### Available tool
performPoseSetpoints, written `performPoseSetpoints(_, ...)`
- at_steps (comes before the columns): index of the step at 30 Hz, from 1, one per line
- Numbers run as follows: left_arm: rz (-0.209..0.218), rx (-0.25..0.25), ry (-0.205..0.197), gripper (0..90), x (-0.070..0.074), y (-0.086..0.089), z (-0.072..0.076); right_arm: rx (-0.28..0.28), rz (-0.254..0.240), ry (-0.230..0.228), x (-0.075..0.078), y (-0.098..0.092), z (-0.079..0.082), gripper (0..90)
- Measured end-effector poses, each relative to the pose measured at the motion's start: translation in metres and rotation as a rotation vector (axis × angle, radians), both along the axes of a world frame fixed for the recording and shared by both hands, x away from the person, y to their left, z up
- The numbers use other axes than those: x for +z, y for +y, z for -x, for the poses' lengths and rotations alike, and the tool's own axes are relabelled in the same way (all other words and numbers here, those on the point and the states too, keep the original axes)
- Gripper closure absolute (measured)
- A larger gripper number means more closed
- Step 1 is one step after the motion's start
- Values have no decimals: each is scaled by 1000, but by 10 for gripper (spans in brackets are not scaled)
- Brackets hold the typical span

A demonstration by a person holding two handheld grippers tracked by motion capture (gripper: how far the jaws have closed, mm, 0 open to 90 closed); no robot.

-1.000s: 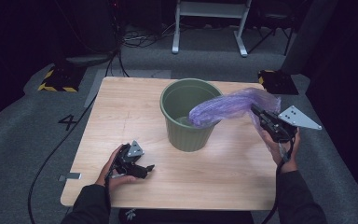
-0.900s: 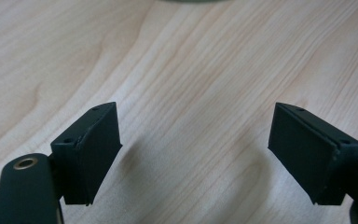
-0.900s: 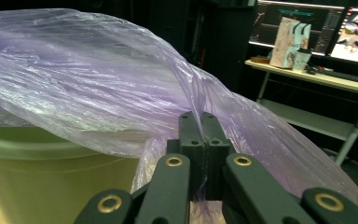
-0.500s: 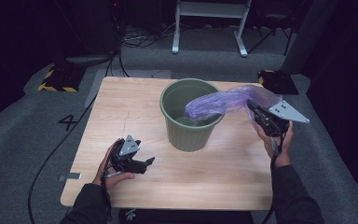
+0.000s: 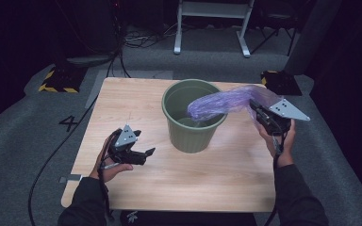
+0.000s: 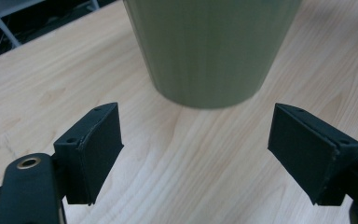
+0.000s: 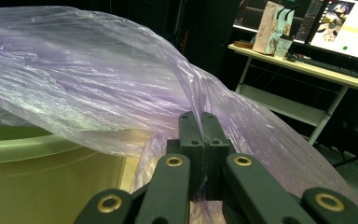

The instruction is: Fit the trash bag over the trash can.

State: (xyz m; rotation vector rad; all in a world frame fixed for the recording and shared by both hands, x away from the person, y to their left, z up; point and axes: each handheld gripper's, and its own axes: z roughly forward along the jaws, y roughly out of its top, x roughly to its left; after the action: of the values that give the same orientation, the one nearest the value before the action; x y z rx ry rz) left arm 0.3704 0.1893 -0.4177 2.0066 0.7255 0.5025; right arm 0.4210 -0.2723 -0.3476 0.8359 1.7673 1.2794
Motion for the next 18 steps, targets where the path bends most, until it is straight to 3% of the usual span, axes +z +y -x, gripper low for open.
performPoseSetpoints(3, 16, -10, -27, 175, 11, -2, 0, 3, 14, -2, 2, 4, 0, 900)
performPoseSetpoints(4, 43, -17, -44, 183, 19, -4, 0, 1, 32, -10, 3, 7, 1, 900)
performPoseSetpoints(9, 78, -21, -65, 184, 36, -7, -1, 6, 54, -12, 4, 11, 1, 900)
performPoseSetpoints(18, 80, -50, -125, 203, 67, -30, -8, 13, 85, -15, 2, 21, 1, 900)
